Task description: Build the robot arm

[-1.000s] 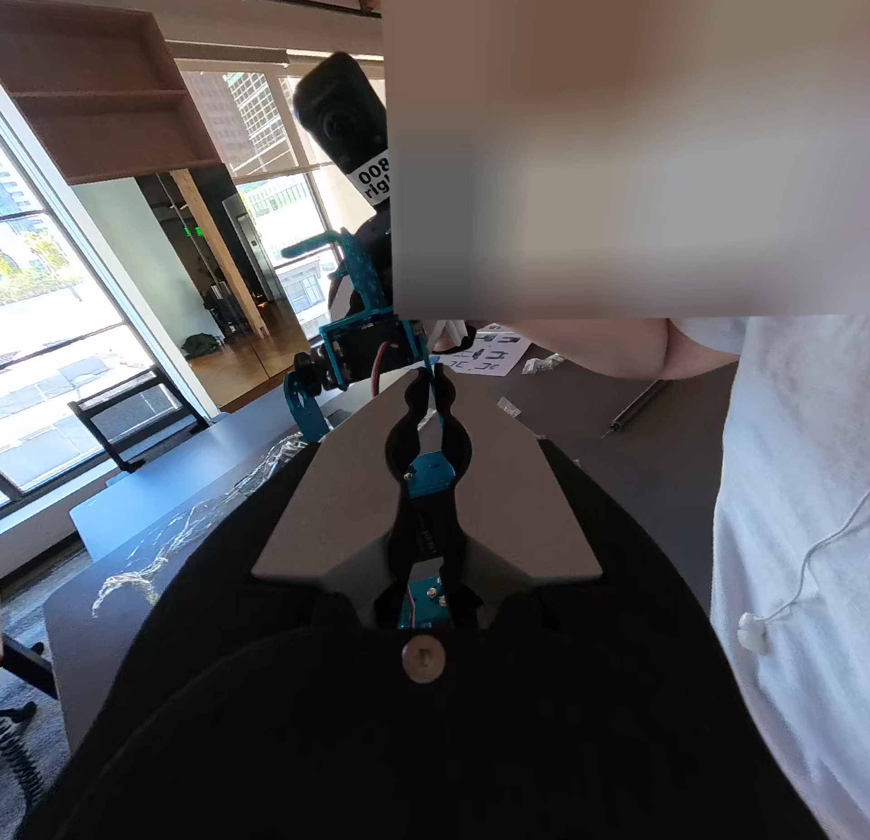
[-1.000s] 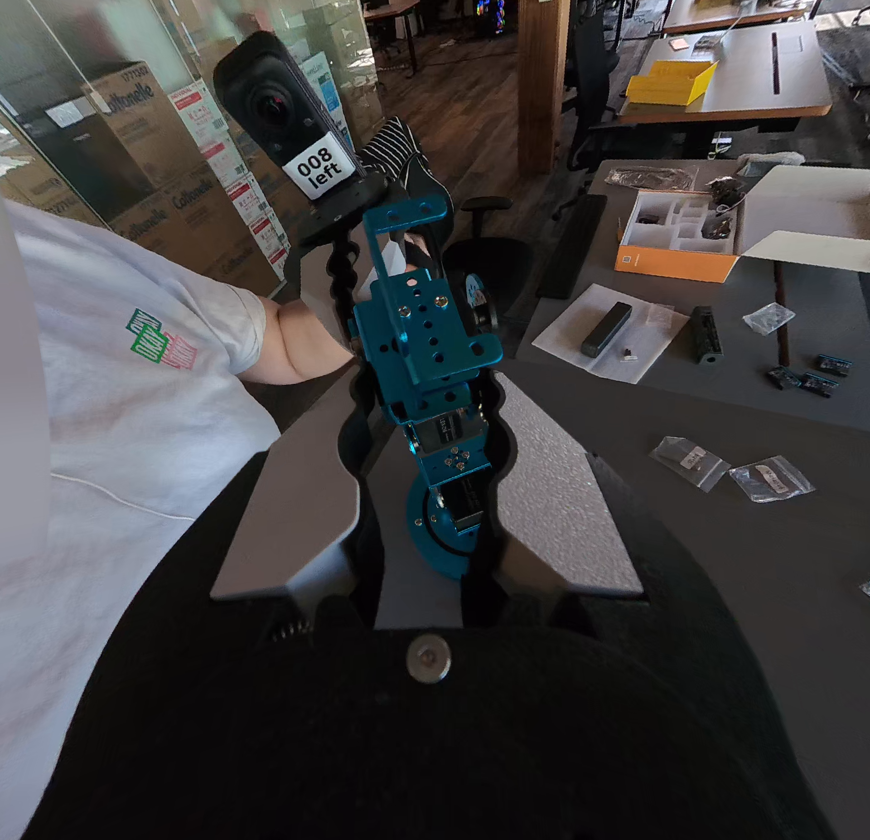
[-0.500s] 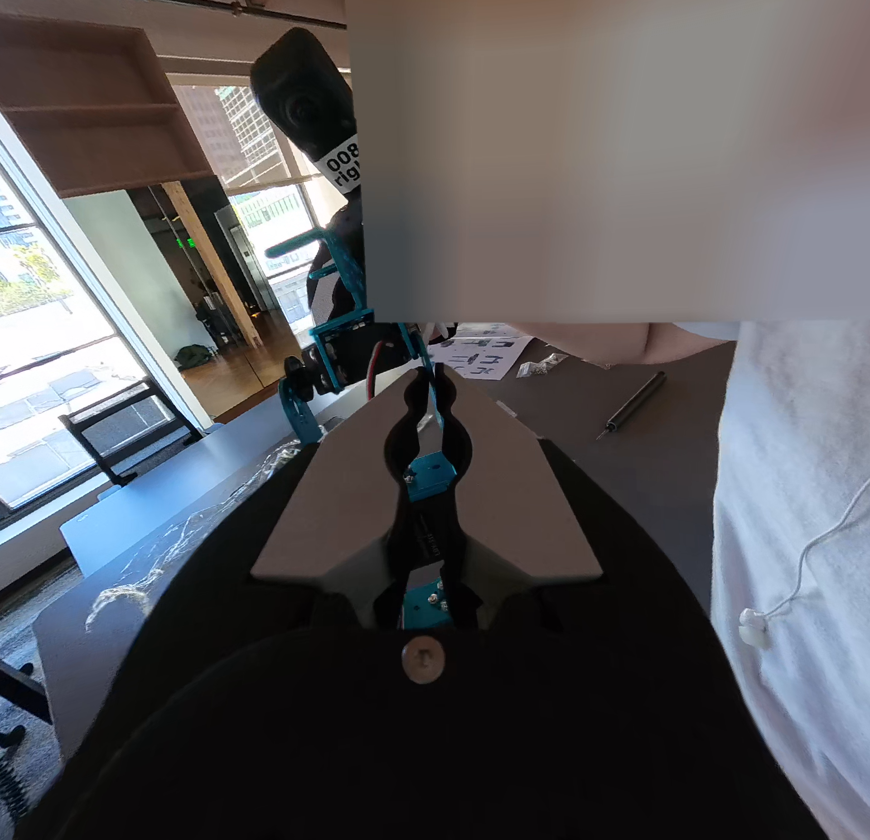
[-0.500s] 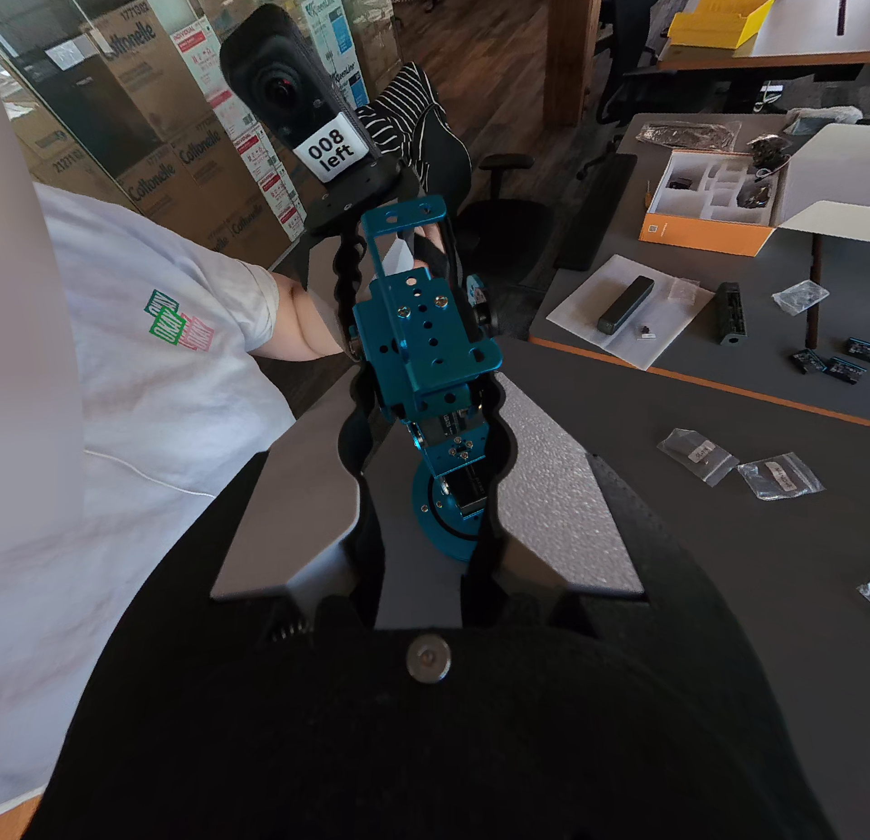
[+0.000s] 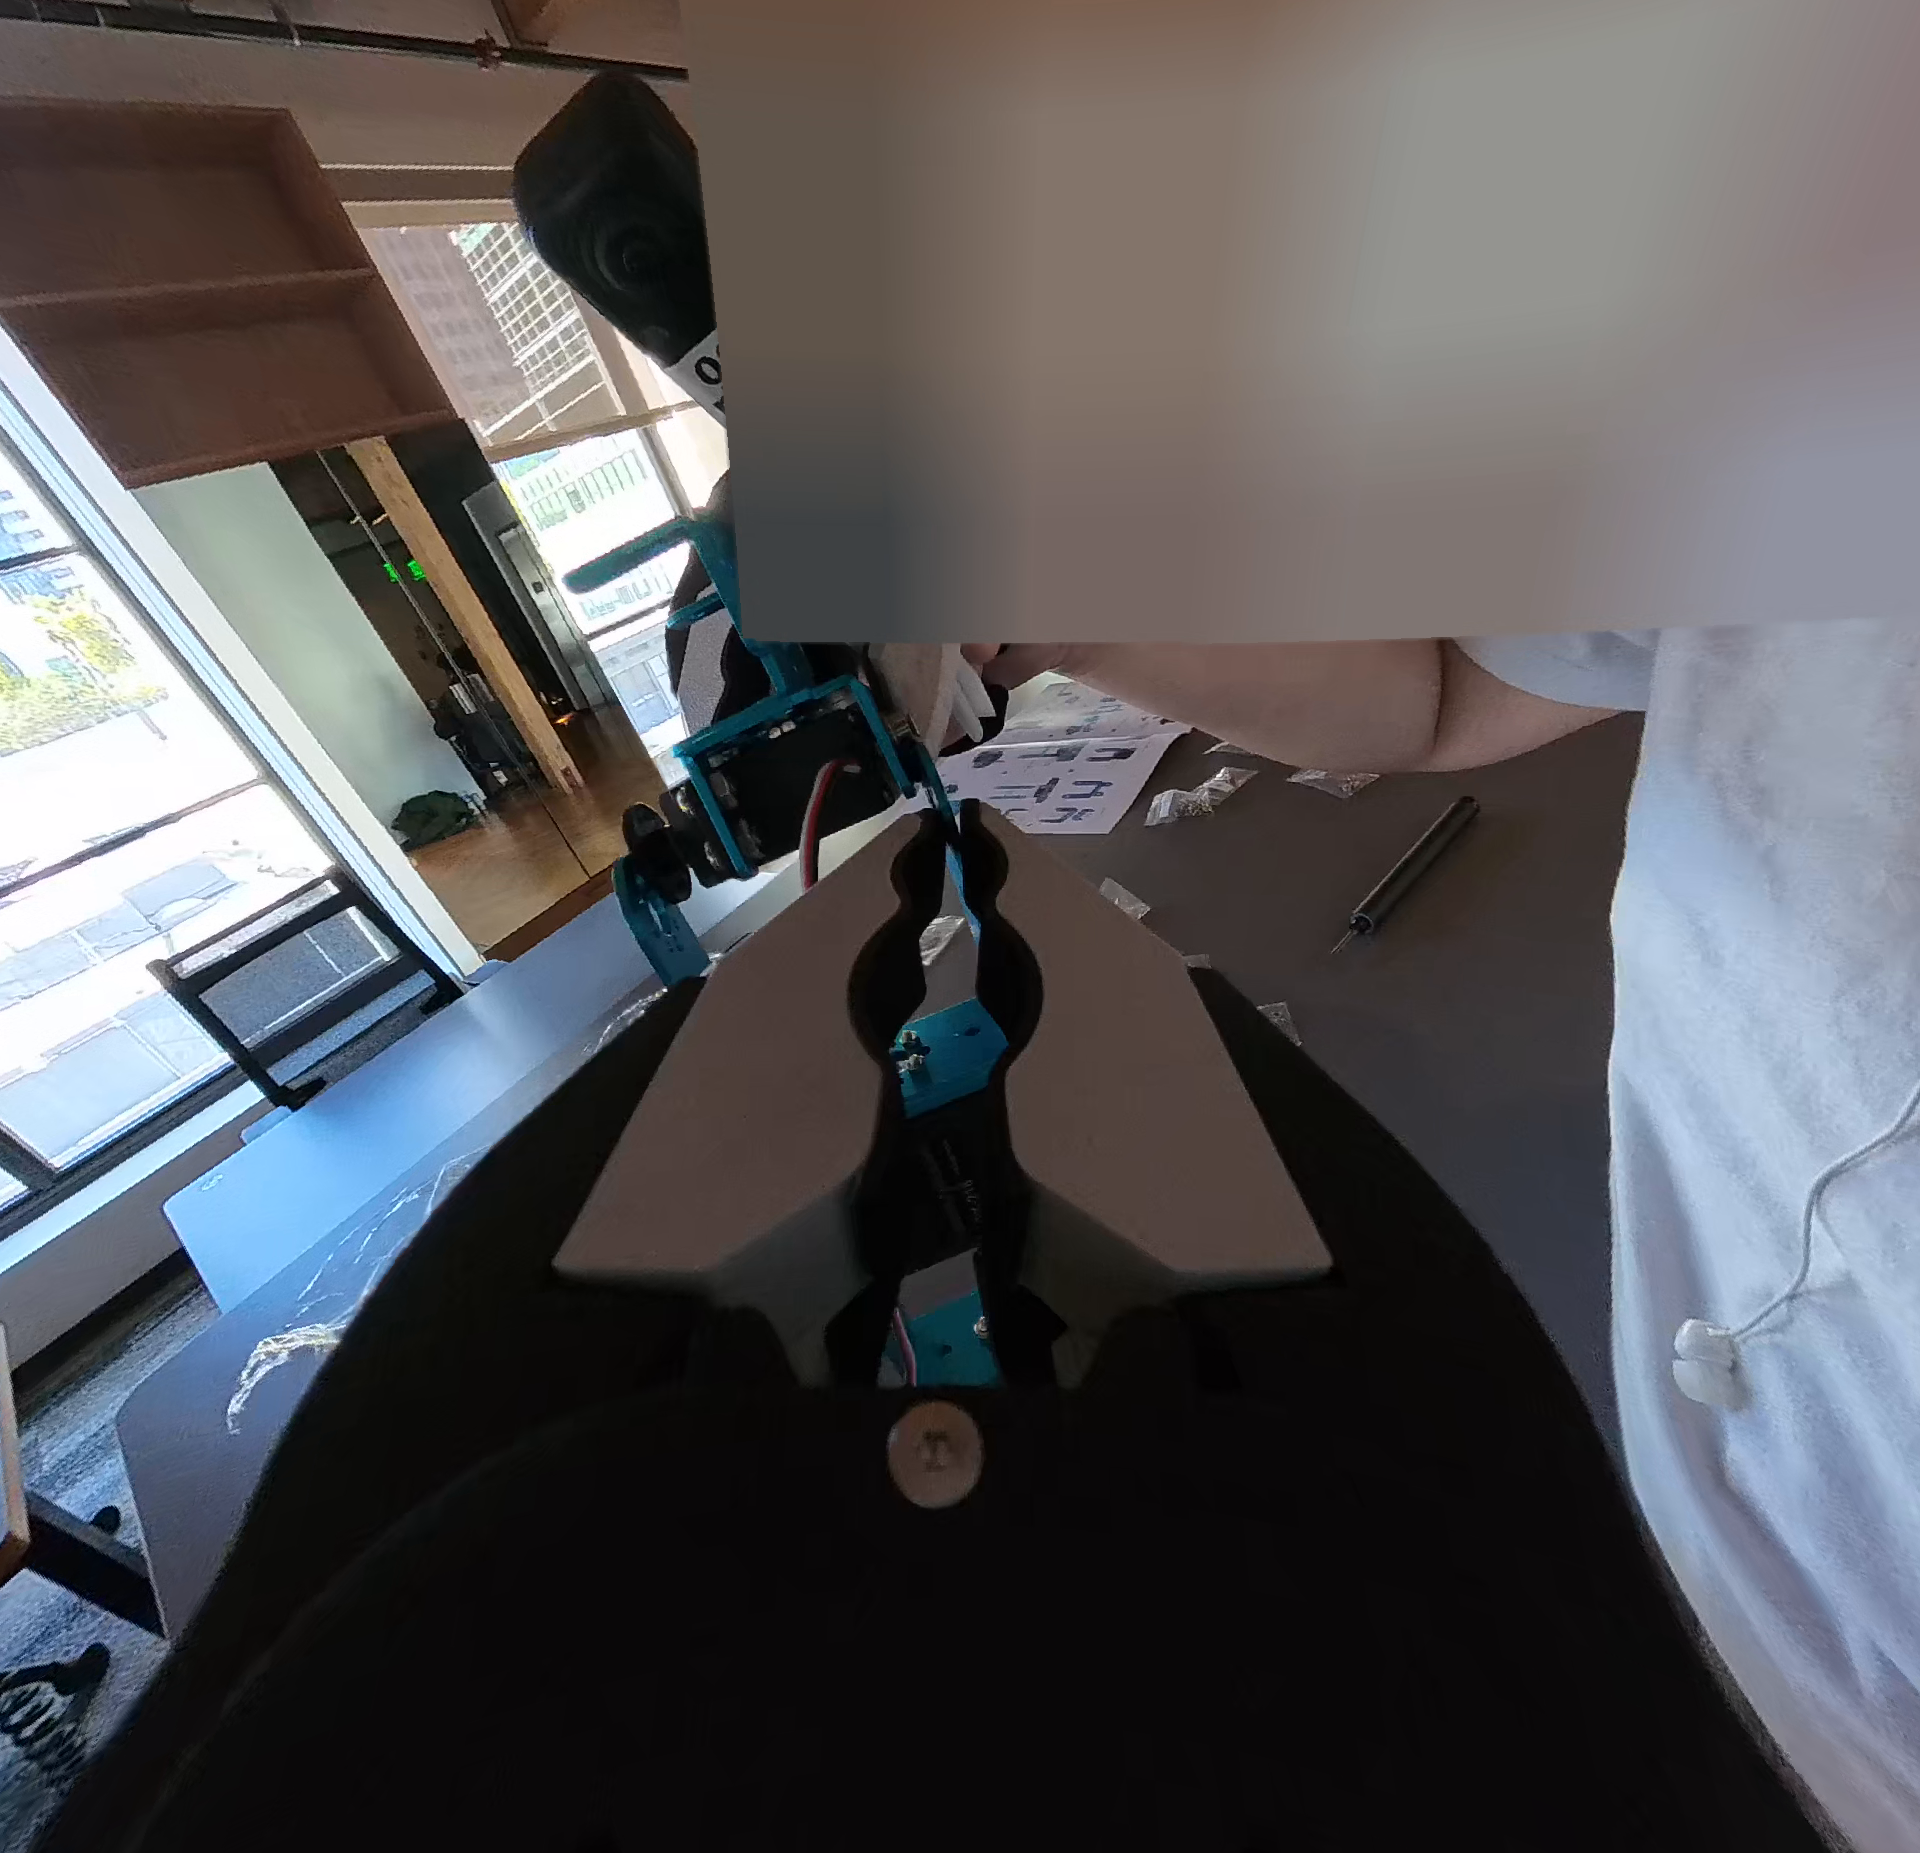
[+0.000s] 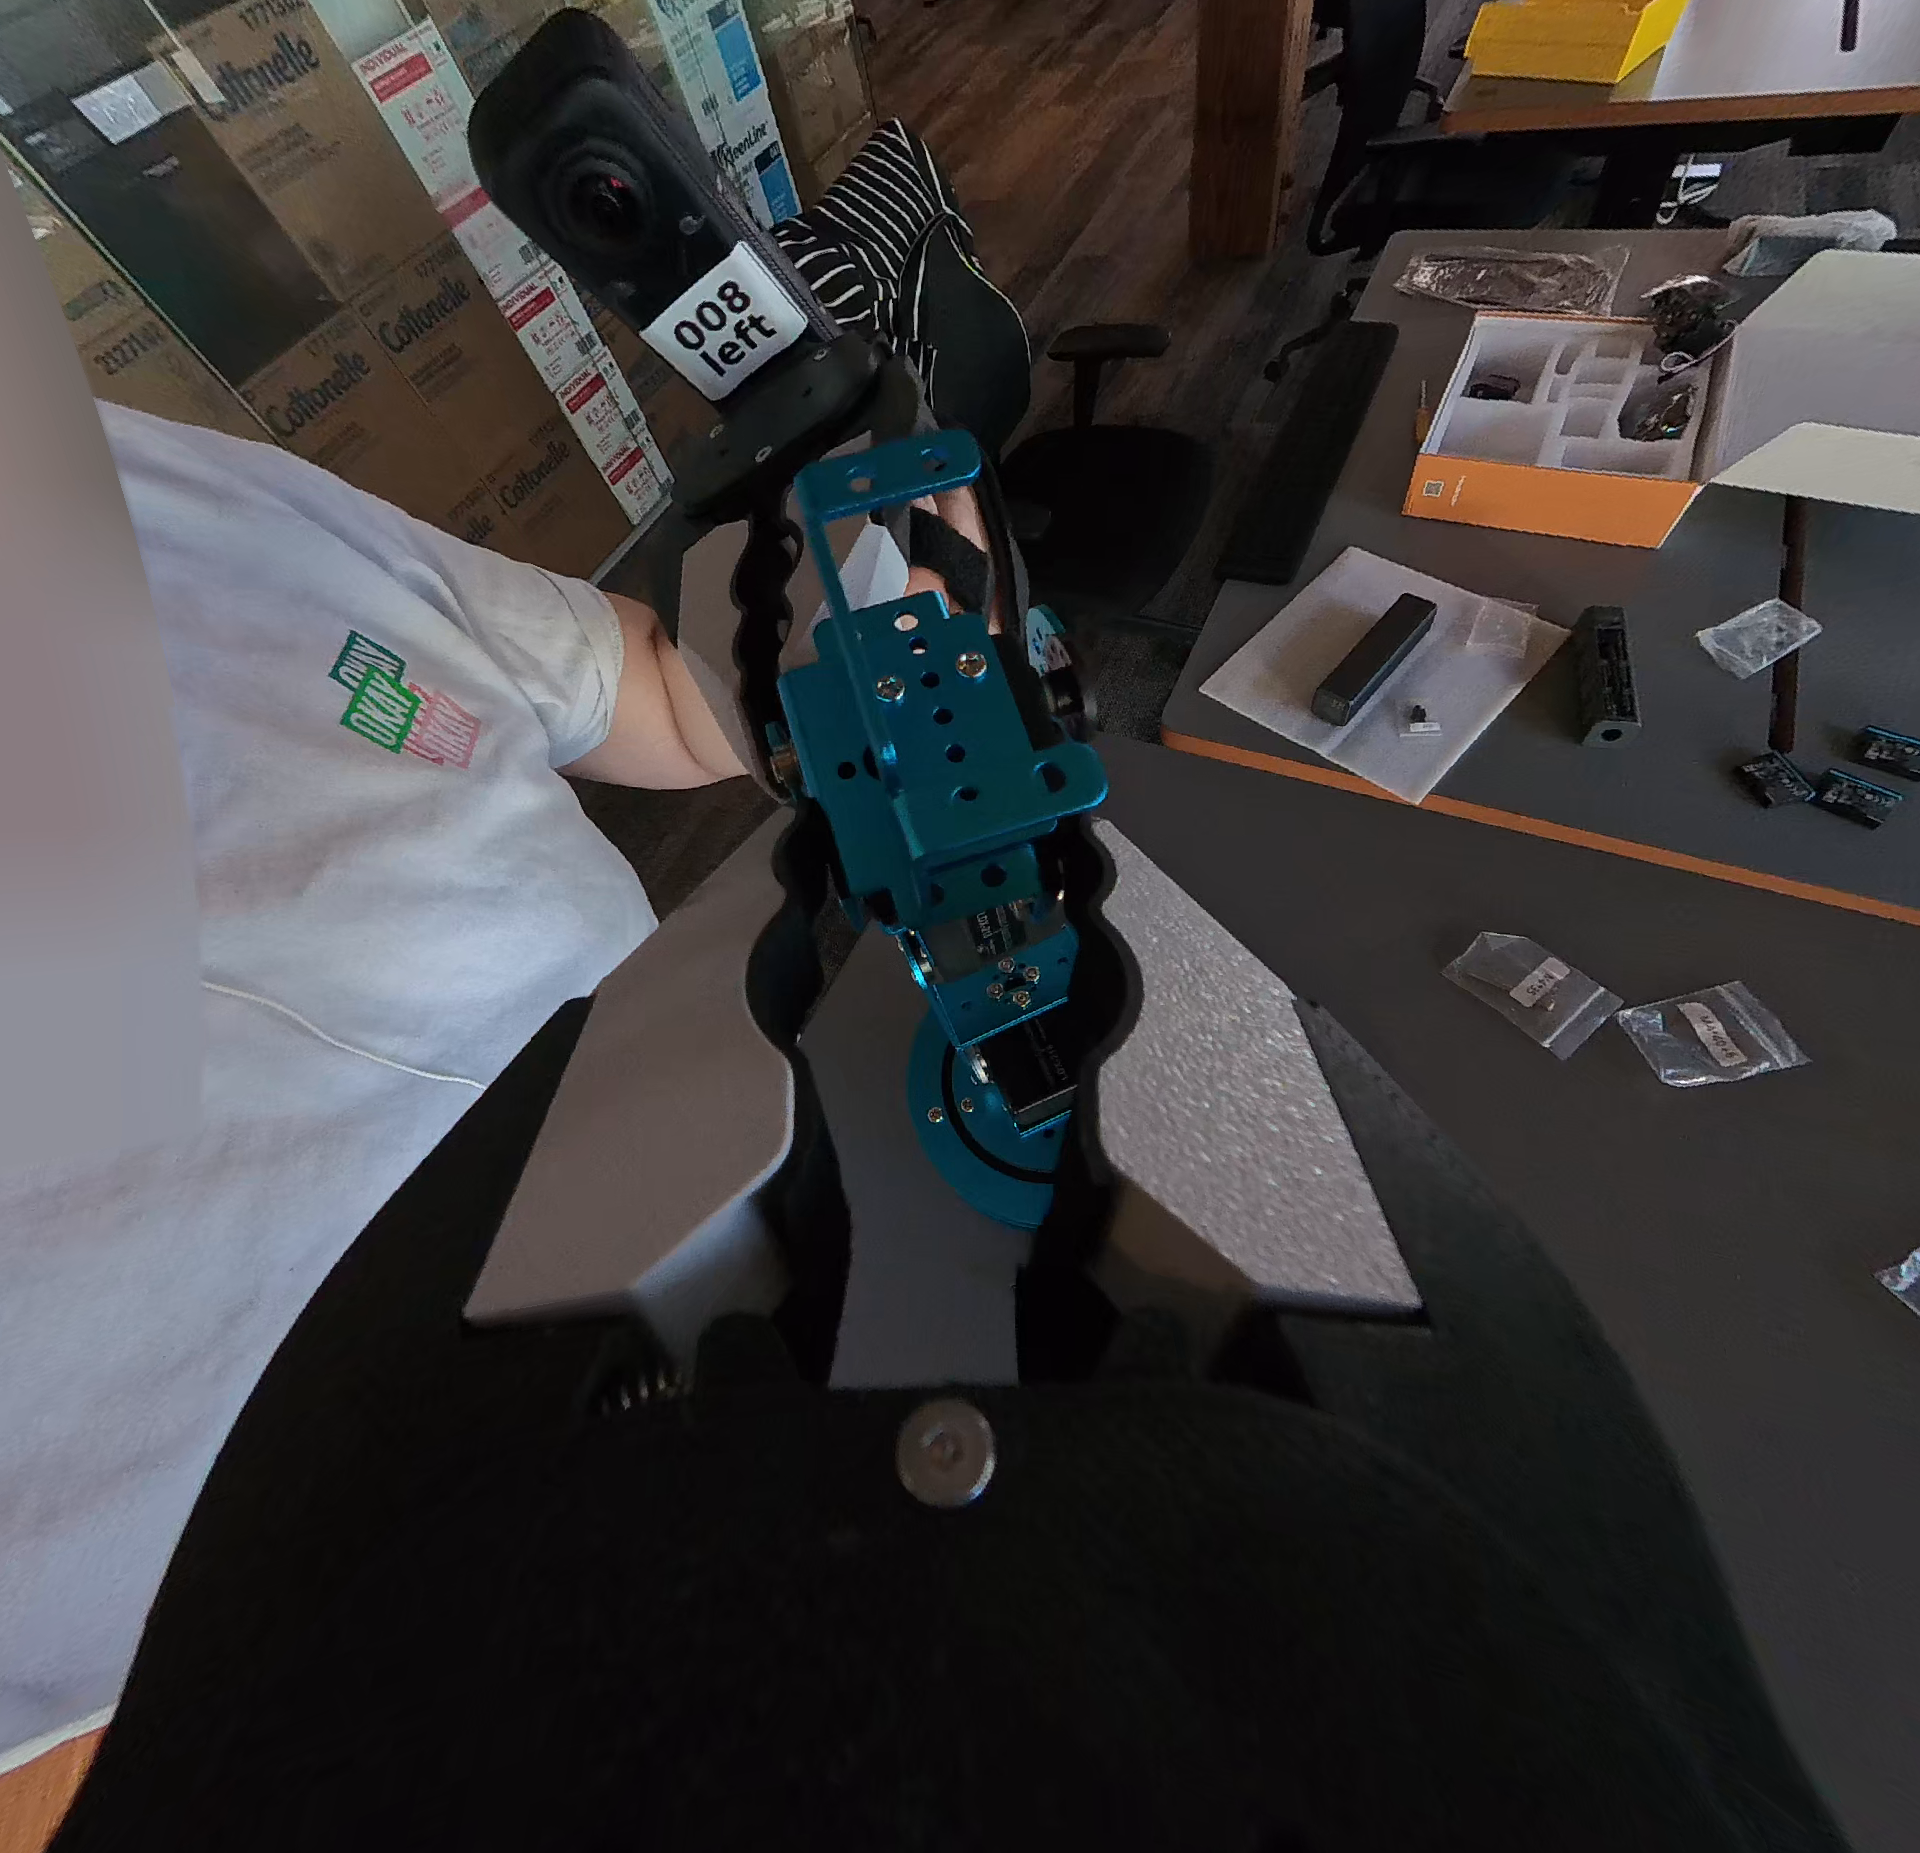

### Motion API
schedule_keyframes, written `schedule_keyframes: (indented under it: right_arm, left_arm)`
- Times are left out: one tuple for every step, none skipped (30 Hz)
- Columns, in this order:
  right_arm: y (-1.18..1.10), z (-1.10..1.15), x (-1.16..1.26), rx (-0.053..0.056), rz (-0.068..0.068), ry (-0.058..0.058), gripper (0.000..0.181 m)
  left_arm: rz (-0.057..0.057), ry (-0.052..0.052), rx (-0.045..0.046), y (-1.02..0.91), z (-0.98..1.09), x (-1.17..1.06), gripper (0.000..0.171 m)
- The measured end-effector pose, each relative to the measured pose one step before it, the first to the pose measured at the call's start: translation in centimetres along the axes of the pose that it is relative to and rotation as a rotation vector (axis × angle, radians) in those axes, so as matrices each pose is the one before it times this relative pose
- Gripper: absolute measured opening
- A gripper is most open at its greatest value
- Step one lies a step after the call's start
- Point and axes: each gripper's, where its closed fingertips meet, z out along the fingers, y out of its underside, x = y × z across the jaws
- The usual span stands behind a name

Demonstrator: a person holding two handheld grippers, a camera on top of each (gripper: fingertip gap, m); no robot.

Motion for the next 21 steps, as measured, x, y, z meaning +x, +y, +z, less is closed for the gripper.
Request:
schedule_keyframes:
  right_arm:
    - [0.007,0.0,0.012,-0.002,0.0002,-0.0001,0.047]
    - [-0.008,0.008,-0.006,-0.0015,-0.0016,-0.0007,0.047]
    - [-0.006,-0.003,0.011,-0.0025,-0.0009,0.0003,0.047]
    - [-0.006,-0.003,0.023,-0.0019,0.0004,0.0002,0.047]
    - [-0.006,0.004,0.0,-0.0022,0.0005,-0.0013,0.047]
    - [-0.01,0.003,0.015,-0.0024,0.0021,-0.0015,0.047]
    - [-0.02,0.03,-0.005,-0.0002,-0.0002,0.0007,0.047]
    - [0.01,0.005,-0.009,-0.0026,0.0008,-0.0012,0.047]
    - [-0.006,-0.016,0.006,-0.0018,-0.0012,0.0004,0.047]
    - [0.002,0.001,0.003,-0.0031,-0.0004,0.0015,0.047]
    - [-0.014,0.015,-0.001,-0.0018,0.0006,-0.0005,0.047]
    - [-0.008,-0.007,0.021,-0.0011,-0.0004,0.001,0.047]
    - [0.002,0.01,0.002,-0.0013,0.0008,-0.0013,0.047]
    - [-0.012,0.012,-0.009,-0.0002,-0.0006,0.0,0.047]
    - [-0.007,-0.005,0.011,-0.0001,-0.0003,0.0008,0.047]
    - [-0.01,0.02,-0.002,0.0015,0.0027,-0.0012,0.047]
    - [-0.02,0.012,0.01,0.0011,-0.0025,0.0025,0.047]
    - [-0.002,-0.008,0.013,0.0001,0.0008,-0.0001,0.047]
    - [-0.009,0.026,-0.027,-0.0001,-0.0005,-0.0013,0.047]
    - [-0.013,0.019,0.002,-0.0011,-0.0025,0.0016,0.047]
    - [-0.034,-0.005,0.04,-0.0002,0.0012,0.0019,0.047]
  left_arm:
    - [0.0007,0.003,0.00085,0.001,0.006,0.0,0.002]
    - [0.0035,0.0031,0.00156,-0.007,-0.01,0.002,0.002]
    - [-0.0047,0.0034,0.00016,0.001,0.002,0.007,0.002]
    - [0.0059,-0.0004,-0.00056,0.0,0.026,0.013,0.002]
    - [0.0082,-0.001,-0.00213,-0.002,-0.004,-0.009,0.002]
    - [0.0057,-0.0004,-0.00276,0.014,0.001,-0.002,0.002]
    - [0.0074,0.0001,-0.00153,0.0,-0.03,0.005,0.002]
    - [0.0001,0.0017,-0.0018,-0.002,-0.001,0.012,0.002]
    - [0.0073,-0.0024,-0.003,0.004,0.02,-0.004,0.002]
    - [0.0032,0.001,-0.00017,-0.001,-0.001,0.001,0.002]
    - [-0.0024,0.004,0.00259,0.0,-0.013,0.0,0.002]
    - [-0.0008,0.0014,0.00209,0.003,0.003,-0.006,0.002]
    - [0.0041,-0.0003,0.00004,-0.002,0.0,-0.001,0.002]
    - [0.0056,-0.0016,-0.00313,-0.003,-0.01,0.006,0.002]
    - [0.0017,-0.0018,-0.00193,0.014,0.007,0.001,0.002]
    - [0.0093,-0.0023,0.00003,-0.005,-0.001,-0.002,0.002]
    - [0.005,-0.0015,-0.00172,0.001,-0.022,-0.001,0.002]
    - [0.0006,-0.0001,0.0002,0.006,0.001,-0.002,0.002]
    - [0.0035,0.0009,0.00047,-0.013,-0.017,0.028,0.002]
    - [0.0029,-0.0012,-0.00044,-0.006,-0.023,-0.01,0.002]
    - [0.0034,-0.0015,0.00106,0.027,0.005,-0.017,0.002]
